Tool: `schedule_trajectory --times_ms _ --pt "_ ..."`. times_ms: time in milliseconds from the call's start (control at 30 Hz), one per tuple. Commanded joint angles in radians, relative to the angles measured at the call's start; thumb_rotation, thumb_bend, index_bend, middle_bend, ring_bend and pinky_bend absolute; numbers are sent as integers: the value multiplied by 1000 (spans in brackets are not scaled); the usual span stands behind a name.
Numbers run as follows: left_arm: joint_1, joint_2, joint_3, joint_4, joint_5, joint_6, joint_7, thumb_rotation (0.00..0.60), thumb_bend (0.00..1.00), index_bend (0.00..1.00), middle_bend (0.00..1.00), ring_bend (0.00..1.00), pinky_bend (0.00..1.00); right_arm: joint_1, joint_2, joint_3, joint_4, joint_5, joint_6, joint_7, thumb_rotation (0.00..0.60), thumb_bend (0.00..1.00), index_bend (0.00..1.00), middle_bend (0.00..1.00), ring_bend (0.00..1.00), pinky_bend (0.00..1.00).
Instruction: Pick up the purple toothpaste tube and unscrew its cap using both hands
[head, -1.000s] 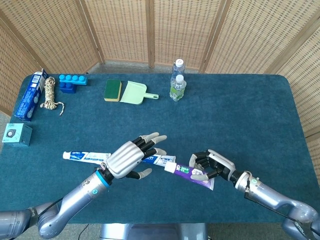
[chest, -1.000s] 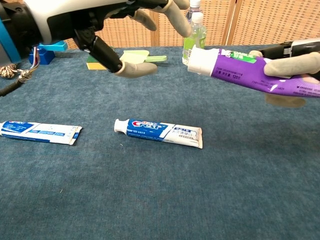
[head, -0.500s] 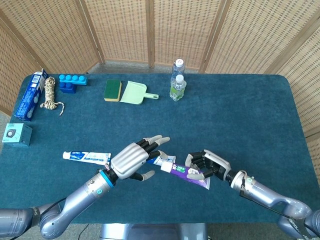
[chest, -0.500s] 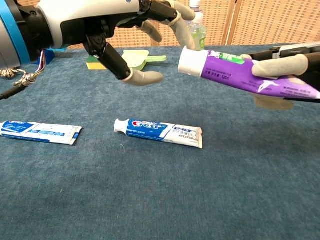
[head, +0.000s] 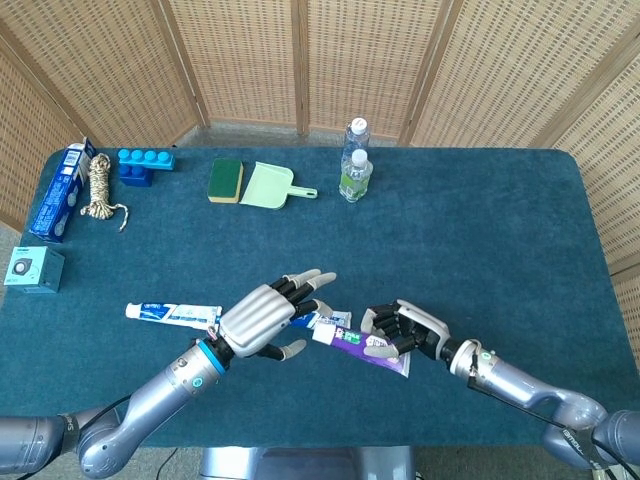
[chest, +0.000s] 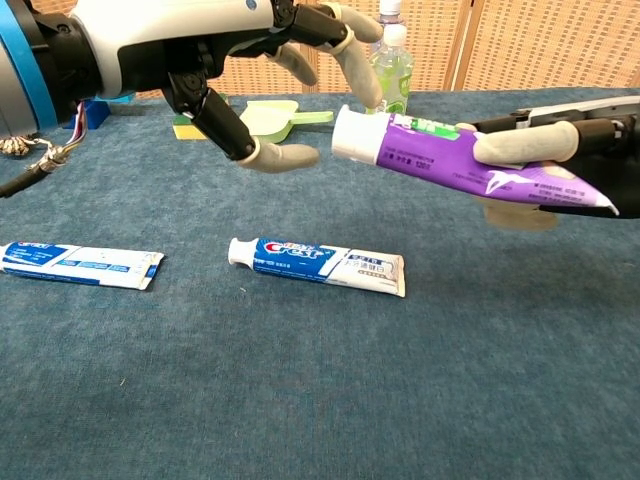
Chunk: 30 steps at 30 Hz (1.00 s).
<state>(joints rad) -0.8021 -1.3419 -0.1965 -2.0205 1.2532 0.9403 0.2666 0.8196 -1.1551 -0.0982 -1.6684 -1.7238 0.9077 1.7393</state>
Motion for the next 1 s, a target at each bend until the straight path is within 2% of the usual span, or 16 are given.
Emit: schedule_trajectory --times_ms 33,1000 --pt "-2 -2 1 1 4 6 -3 600 331 275 39 0 135 9 -4 -6 1 -8 9 10 600 436 967 741 774 815" --pt "-17 -6 21 -6 29 24 -22 600 331 295 49 0 136 40 -12 -33 -7 -1 48 36 600 435 967 741 775 816"
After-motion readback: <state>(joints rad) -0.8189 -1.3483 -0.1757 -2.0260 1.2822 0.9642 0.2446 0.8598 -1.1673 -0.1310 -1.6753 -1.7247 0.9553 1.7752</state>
